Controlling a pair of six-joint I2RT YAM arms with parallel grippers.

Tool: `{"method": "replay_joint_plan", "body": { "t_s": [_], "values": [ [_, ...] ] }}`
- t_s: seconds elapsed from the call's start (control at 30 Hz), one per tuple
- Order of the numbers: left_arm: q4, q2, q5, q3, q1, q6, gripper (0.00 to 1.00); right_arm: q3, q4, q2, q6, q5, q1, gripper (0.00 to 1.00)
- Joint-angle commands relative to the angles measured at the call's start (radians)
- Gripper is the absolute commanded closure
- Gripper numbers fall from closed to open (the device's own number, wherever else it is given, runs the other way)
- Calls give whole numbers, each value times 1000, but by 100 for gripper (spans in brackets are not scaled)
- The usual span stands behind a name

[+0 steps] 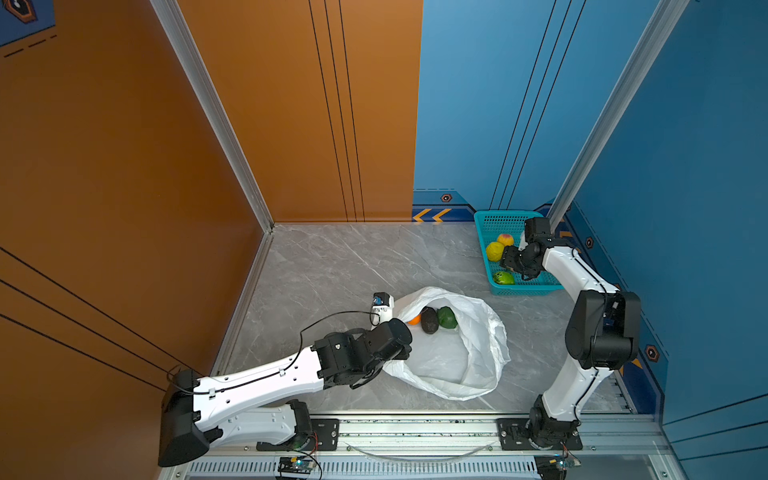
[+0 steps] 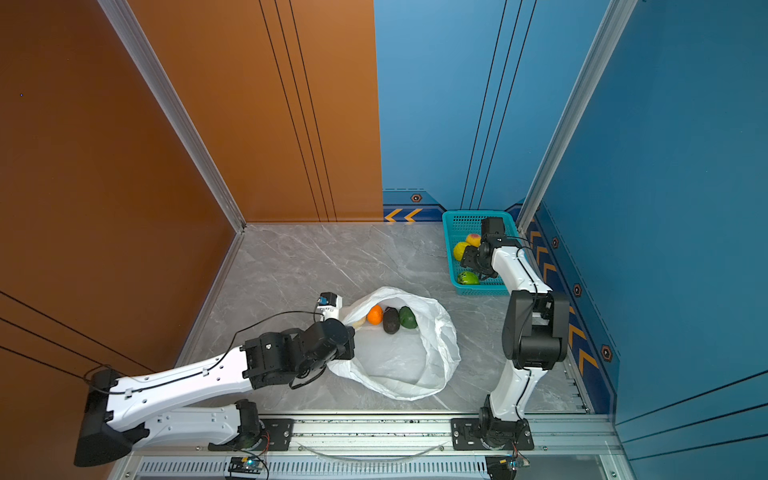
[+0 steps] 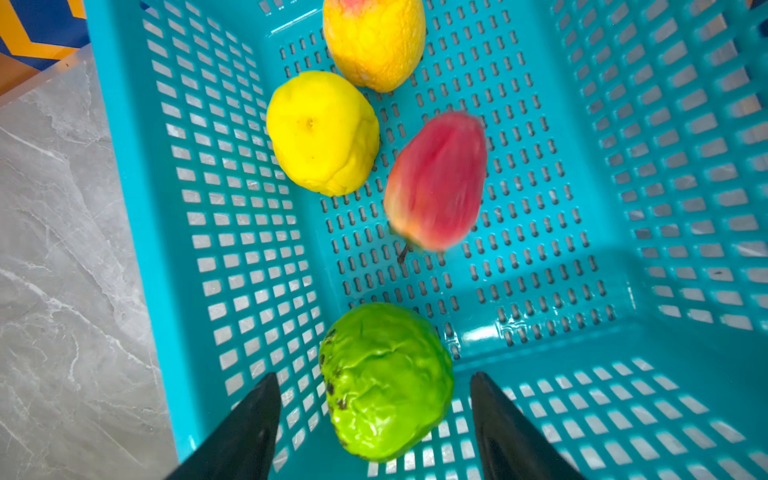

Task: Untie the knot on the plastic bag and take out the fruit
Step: 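Lift the strawberry fruit and release it into the teal basket with the right gripper, then move the right gripper back over the bag opening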

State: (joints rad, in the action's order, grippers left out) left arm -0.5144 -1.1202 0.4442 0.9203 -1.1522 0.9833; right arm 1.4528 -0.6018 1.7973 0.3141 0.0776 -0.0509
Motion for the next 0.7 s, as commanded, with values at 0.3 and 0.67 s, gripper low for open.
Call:
{"method": "replay_joint_plan", "body": {
  "t_s": [0.3, 0.67],
  "values": [
    [2, 24, 19, 17, 8, -34, 100, -11, -272, -435, 8, 148, 173, 25],
    [1, 8, 15, 30, 11, -40, 100, -60, -376, -690, 237, -59, 730, 22]
  ]
}}
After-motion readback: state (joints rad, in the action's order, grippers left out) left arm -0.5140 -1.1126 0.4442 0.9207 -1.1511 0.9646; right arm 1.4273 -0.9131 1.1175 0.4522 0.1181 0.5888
